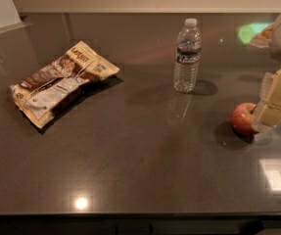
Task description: Pick apple
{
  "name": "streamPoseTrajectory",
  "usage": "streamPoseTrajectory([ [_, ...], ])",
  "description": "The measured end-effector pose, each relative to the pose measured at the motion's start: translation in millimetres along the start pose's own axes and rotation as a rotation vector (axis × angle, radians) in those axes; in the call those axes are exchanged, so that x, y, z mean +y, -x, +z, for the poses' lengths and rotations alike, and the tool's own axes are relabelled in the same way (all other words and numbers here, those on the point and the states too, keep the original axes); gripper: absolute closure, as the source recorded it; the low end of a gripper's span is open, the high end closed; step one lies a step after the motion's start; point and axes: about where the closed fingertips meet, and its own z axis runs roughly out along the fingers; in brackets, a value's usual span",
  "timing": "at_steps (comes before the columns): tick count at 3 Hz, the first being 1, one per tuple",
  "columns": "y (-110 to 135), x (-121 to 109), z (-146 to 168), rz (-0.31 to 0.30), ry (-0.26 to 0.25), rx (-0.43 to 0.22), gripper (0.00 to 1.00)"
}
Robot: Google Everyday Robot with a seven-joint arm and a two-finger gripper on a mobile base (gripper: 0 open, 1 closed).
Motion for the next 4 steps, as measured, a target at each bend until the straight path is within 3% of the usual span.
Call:
streamPoseTrajectory([
  [3, -10, -2, 11, 0.005, 0.035, -0.025, 0.00],
  [4, -25, -4, 30, 0.010, 0.060, -0.054, 0.00],
])
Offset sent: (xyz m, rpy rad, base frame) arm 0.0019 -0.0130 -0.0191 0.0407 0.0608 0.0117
